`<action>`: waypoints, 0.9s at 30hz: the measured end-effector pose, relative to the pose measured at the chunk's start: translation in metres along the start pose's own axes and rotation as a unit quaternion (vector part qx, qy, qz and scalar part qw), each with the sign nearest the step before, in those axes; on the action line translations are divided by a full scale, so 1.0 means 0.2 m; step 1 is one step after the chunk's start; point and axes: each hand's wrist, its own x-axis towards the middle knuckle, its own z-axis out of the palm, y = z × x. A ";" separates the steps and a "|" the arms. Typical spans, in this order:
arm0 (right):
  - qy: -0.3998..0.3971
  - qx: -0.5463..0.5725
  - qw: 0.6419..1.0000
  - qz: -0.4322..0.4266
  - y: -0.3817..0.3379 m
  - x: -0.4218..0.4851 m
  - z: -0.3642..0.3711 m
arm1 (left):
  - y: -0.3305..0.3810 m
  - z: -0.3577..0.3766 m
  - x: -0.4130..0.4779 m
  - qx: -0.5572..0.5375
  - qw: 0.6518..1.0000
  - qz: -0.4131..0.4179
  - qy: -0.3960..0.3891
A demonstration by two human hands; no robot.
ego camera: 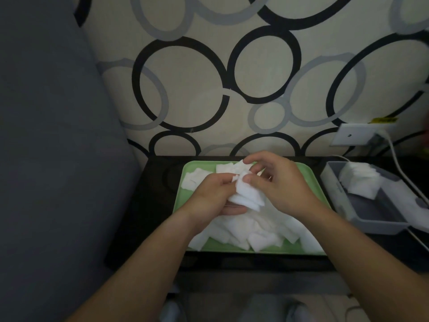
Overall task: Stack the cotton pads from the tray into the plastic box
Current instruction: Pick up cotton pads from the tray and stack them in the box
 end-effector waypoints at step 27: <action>-0.175 -0.243 0.953 -0.045 0.09 -0.02 0.15 | -0.05 -0.24 0.08 -0.017 0.972 0.045 0.230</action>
